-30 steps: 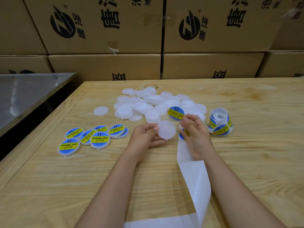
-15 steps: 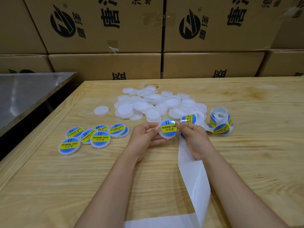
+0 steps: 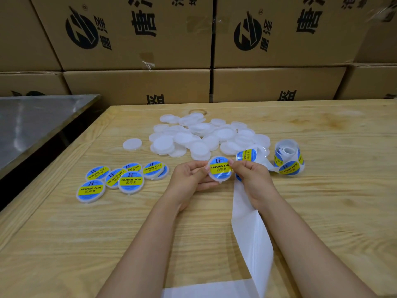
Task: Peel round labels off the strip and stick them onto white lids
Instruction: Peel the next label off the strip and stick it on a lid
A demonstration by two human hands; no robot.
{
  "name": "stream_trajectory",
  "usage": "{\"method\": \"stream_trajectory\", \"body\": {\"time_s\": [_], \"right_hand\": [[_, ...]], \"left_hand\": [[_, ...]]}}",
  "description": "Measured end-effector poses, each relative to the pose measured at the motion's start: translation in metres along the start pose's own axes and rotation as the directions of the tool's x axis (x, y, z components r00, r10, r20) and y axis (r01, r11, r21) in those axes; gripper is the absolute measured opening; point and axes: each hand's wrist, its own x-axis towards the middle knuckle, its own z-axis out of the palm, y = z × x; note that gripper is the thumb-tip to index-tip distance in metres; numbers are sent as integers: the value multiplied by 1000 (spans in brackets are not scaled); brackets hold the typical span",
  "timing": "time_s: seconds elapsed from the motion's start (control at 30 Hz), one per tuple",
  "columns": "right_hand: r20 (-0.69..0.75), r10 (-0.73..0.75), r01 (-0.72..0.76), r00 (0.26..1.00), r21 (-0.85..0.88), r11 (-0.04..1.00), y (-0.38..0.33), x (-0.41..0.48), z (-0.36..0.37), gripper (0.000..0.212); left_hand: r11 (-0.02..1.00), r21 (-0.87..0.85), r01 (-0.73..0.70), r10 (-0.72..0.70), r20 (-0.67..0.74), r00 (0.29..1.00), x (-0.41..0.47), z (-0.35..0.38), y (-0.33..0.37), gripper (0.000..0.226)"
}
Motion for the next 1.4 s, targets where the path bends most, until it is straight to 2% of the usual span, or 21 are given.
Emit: {"method": "stream_trajectory", "body": {"time_s": [0.27, 0.47, 0.57, 0.63, 0.67, 0.77, 0.8, 1.0, 1.13, 1.4], "right_hand": [[-64, -164, 153, 984, -147, 977, 7, -2, 5, 13], [-59, -307, 276, 950, -307, 911, 10, -7, 9, 8], [-69, -359, 321, 931, -319, 892, 11, -8, 11, 18], [-67, -339, 311, 938, -269, 912, 11, -7, 8, 45], [-60, -329, 305, 942, -250, 919, 11, -6, 7, 50], [-43, -356, 328, 933, -298, 896, 12, -6, 11, 15], [-60, -362, 330, 930, -299, 896, 13, -6, 12, 10], [-127, -338, 285, 933, -314, 905, 14, -5, 13, 19], [-48, -275, 239, 960, -369, 898, 14, -8, 17, 32], [146, -225, 260, 963, -302, 917, 12, -10, 12, 29]], "left_hand": [[1000, 13, 10, -10, -17, 1000, 0, 0, 0, 8], [1000, -9, 17, -17, -30, 999, 1, -1, 0, 8], [999, -34, 15, -16, -15, 1000, 1, -2, -1, 10], [999, -38, 11, -11, -5, 1000, 2, -2, -1, 11], [999, -36, 7, -7, 0, 1000, 2, -2, -1, 11], [1000, -25, -4, 4, 15, 1000, 2, 0, -2, 12], [1000, -14, -7, 7, 20, 1000, 2, 1, -2, 12], [997, 57, -53, 51, 44, 998, -1, 5, -6, 11], [997, 34, -66, 66, 5, 998, 0, 4, -7, 6], [996, -43, -83, 82, -33, 996, 1, 0, -7, 8]]}}
